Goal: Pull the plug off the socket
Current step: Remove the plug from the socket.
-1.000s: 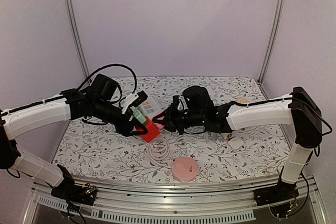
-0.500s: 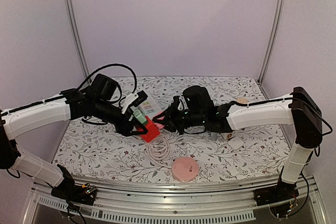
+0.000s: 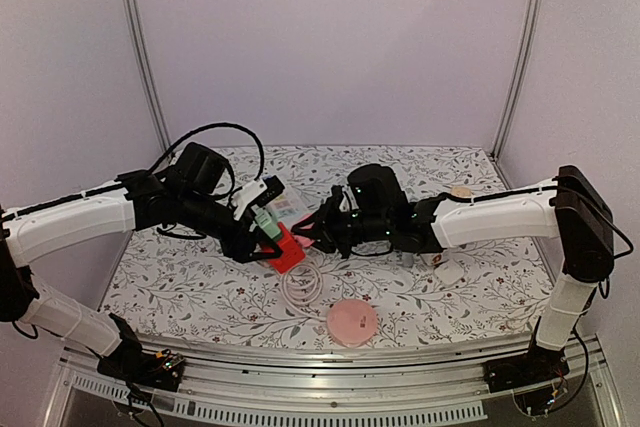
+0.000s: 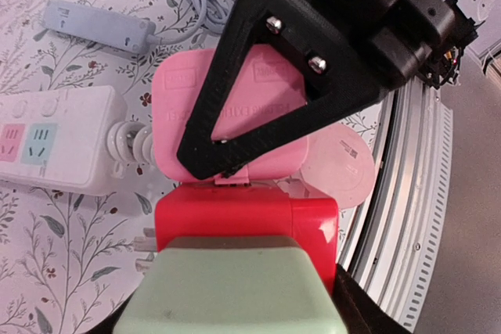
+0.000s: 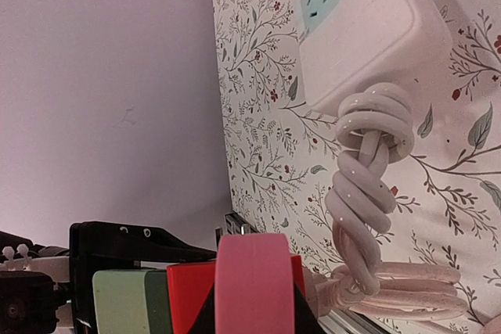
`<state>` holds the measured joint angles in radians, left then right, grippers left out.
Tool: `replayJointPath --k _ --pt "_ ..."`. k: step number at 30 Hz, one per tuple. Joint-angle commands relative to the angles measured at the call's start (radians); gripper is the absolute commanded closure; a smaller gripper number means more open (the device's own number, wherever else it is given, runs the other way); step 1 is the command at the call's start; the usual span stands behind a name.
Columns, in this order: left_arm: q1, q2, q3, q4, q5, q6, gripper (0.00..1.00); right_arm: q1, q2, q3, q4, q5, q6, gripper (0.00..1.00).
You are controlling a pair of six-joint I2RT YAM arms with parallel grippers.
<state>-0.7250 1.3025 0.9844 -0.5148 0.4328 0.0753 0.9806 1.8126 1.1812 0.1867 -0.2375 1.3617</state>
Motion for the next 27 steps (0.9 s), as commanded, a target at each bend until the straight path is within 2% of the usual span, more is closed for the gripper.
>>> replayJointPath --k 1,27 --pt "-0.01 -0.026 0.026 0.026 0.013 0.034 0.79 -0.036 -0.031 -0.021 -0.07 0.065 0.012 1.0" --pt "0.052 -0.032 0.036 0.041 0.048 -0.007 0.8 -0.034 -0.036 -0.054 -0.105 0.084 -0.028 1.0"
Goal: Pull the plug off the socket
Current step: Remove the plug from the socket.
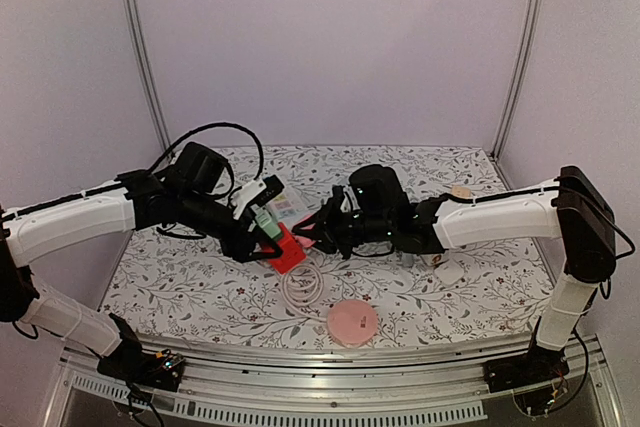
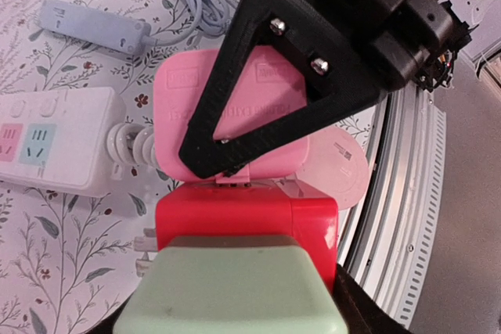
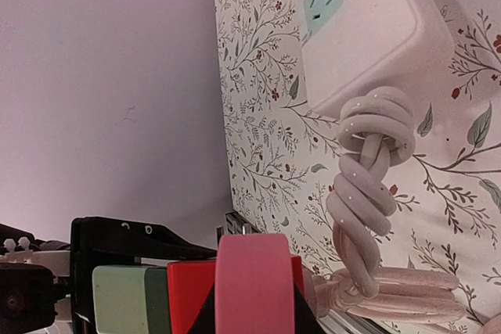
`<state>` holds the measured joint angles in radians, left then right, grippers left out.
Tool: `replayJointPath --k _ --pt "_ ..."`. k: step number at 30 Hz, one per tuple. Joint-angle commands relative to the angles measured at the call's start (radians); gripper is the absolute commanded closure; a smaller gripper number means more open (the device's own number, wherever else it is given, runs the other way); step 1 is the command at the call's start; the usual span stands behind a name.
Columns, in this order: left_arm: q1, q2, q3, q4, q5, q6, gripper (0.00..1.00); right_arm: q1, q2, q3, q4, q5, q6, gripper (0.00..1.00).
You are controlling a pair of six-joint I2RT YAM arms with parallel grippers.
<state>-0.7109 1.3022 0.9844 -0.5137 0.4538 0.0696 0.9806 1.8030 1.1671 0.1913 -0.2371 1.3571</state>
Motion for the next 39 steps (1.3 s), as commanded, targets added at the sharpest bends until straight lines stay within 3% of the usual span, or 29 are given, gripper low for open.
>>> replayJointPath --k 1,31,39 --pt "0.042 -0.032 0.036 0.042 0.037 -0.004 0.8 -0.034 -0.027 -0.04 -0.113 0.085 -0.027 1.0" --pt "0.056 -0.02 0.033 0.047 0.05 -0.007 0.8 -0.034 -0.042 -0.026 -0.141 0.094 -0.037 1.0" --pt "0.005 0.004 0.037 0.007 -0.053 0.034 0.8 -0.034 -0.05 -0.001 -0.137 0.088 -0.022 1.0"
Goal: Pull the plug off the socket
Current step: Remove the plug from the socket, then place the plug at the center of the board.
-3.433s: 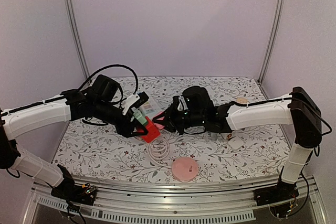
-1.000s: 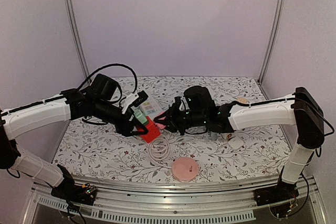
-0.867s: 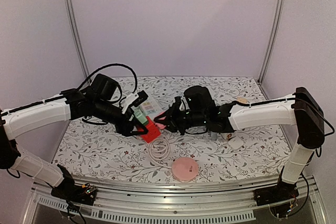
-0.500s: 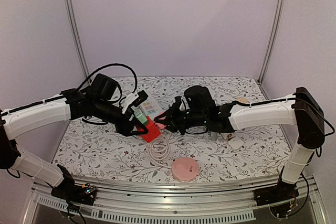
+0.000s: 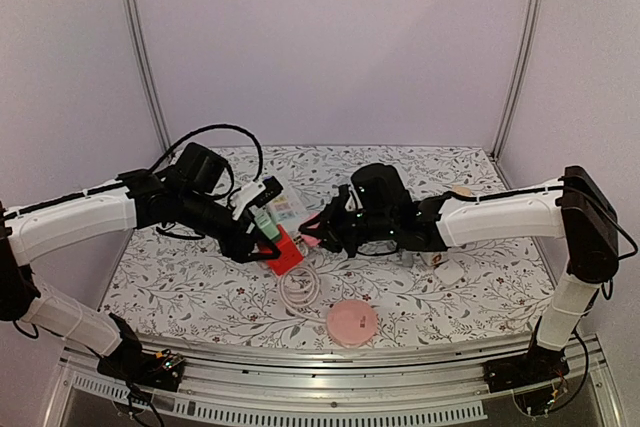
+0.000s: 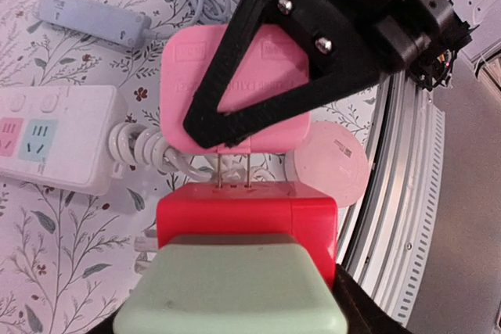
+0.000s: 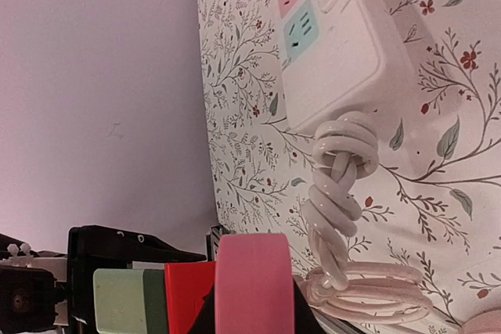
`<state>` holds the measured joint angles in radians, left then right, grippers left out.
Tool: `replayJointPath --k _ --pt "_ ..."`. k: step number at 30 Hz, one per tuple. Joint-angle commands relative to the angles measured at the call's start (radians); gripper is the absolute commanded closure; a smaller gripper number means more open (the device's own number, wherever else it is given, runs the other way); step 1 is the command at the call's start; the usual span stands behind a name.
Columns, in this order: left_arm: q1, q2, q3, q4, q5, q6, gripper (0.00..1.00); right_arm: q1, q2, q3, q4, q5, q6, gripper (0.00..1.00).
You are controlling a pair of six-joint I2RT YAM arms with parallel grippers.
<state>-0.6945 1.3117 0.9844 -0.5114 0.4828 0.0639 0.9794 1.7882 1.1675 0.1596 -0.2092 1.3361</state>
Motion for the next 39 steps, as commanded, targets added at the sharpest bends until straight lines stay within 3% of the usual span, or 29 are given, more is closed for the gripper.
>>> replayJointPath --k 1,10,14,24,39 --pt "-0.022 -0.001 0.037 -0.001 -0.099 0.045 0.8 -0.033 -0.037 -0.002 -0.104 0.06 0.0 1.0" --pt "-0.043 0.007 0.045 -0.012 -0.133 0.046 0.81 -0.033 -0.076 -0.008 -0.1 0.083 -0.008 1.0" --pt "0.009 -0.006 0.042 0.018 -0.058 0.007 0.81 -0.034 -0.102 -0.027 -0.133 0.123 -0.034 1.0" --pt "0.174 -0.057 -0.015 0.227 0.137 -0.196 0.8 -0.067 -0.185 0.034 -0.538 0.3 -0.266 1.0" --pt "0.184 -0.071 -0.007 0.164 0.064 -0.151 0.8 -0.209 -0.191 -0.175 -0.554 0.292 -0.315 1.0"
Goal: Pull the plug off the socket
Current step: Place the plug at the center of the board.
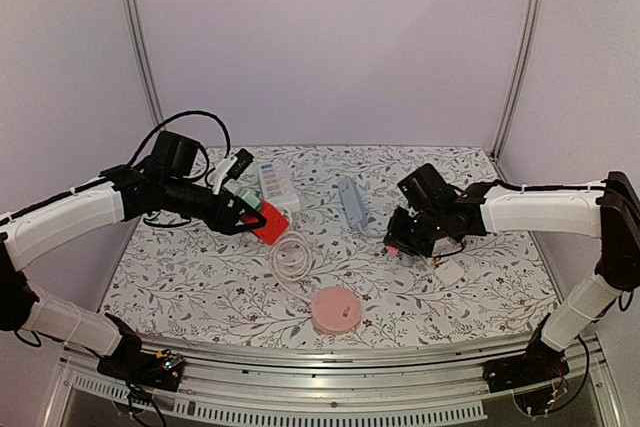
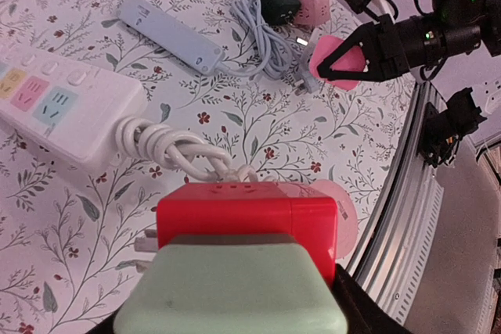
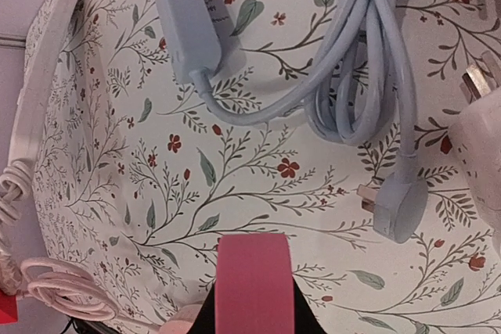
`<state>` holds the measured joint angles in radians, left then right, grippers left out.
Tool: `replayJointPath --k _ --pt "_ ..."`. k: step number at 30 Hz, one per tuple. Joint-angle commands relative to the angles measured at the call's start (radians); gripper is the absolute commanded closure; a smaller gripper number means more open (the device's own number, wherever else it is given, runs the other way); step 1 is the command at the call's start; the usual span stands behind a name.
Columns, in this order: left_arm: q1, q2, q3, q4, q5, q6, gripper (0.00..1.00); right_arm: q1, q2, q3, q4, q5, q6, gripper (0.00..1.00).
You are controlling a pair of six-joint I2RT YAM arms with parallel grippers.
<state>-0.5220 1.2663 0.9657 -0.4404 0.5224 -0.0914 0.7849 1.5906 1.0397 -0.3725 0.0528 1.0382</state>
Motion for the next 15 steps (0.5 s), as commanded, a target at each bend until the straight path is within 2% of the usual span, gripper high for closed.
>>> replayJointPath --k 1,10,15 --pt "0.01 -0.025 0.011 0.093 0.024 0.004 0.8 -0.017 0.006 -0.06 -0.022 0.029 -0.017 1.0" --pt "0.01 -0.019 0.013 0.09 0.019 0.006 0.8 -0.019 0.081 -0.136 0.063 -0.083 0.005 1.0" --pt "0.01 -0.021 0.013 0.088 0.015 0.01 0.8 -0.018 0.114 -0.132 0.06 -0.095 -0.01 0.98"
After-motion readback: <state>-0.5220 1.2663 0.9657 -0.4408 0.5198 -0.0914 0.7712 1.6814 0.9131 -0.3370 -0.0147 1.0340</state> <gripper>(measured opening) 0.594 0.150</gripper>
